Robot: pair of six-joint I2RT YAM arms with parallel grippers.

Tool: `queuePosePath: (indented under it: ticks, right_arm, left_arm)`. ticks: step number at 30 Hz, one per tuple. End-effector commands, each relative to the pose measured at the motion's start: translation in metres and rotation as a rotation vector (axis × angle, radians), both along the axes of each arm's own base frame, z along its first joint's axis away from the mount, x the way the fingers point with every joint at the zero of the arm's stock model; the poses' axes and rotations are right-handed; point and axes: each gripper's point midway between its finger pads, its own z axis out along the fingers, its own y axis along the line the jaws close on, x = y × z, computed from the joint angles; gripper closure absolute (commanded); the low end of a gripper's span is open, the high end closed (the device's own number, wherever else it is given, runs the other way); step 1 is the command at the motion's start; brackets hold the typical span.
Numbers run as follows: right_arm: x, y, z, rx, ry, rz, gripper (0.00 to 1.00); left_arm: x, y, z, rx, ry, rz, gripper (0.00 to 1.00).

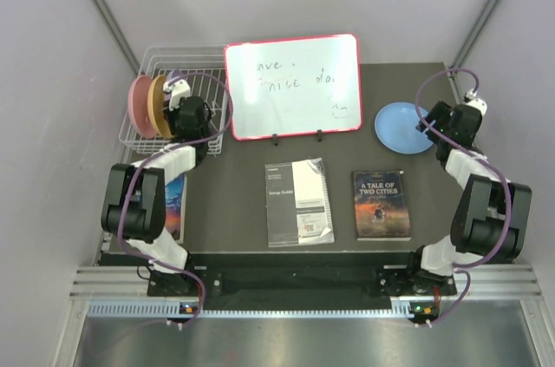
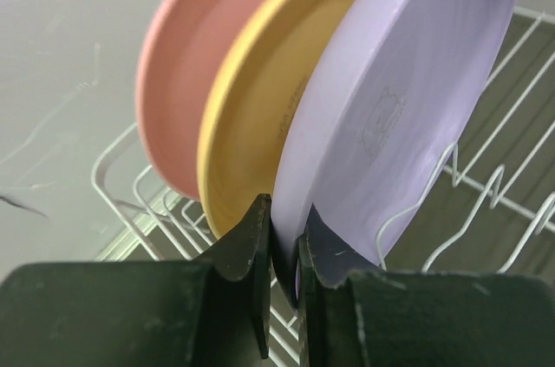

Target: Unload the plates from the dish rack

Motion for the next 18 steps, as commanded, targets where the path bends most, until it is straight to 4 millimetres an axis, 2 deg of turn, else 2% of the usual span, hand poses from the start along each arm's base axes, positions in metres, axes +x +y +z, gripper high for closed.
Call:
queuePosePath:
  ticks: [1, 10, 13, 15, 16, 17, 18]
  right_arm:
    - [0.013, 0.007, 0.015, -0.014, -0.049, 0.032, 0.26]
    - [0.014, 0.009, 0.017, -0.023, -0.047, 0.039, 0.26]
    - [0.01, 0.011, 0.025, -0.052, -0.048, 0.041, 0.25]
    - [0.006, 0.014, 0.043, -0.086, -0.075, 0.037, 0.25]
    - [0.0, 0.017, 0.06, -0.111, -0.105, 0.043, 0.24]
    - [-0.002, 0.023, 0.069, -0.13, -0.122, 0.051, 0.24]
    - [-0.006, 0.028, 0.076, -0.141, -0.137, 0.062, 0.23]
  left_arm:
    - [-0.023, 0.017, 0.049, 0.085, -0.164, 0.227, 1.0]
    - [-0.047, -0.001, 0.075, 0.205, -0.185, 0.306, 1.0]
    - [-0.052, -0.016, 0.095, 0.207, -0.219, 0.288, 1.0]
    - [-0.053, -0.026, 0.102, 0.209, -0.2, 0.261, 1.0]
    - [-0.055, -0.035, 0.115, 0.186, -0.227, 0.234, 1.0]
    - [-0.053, -0.042, 0.104, 0.24, -0.097, 0.188, 1.0]
    - [-0.042, -0.054, 0.114, 0.145, -0.188, 0.139, 1.0]
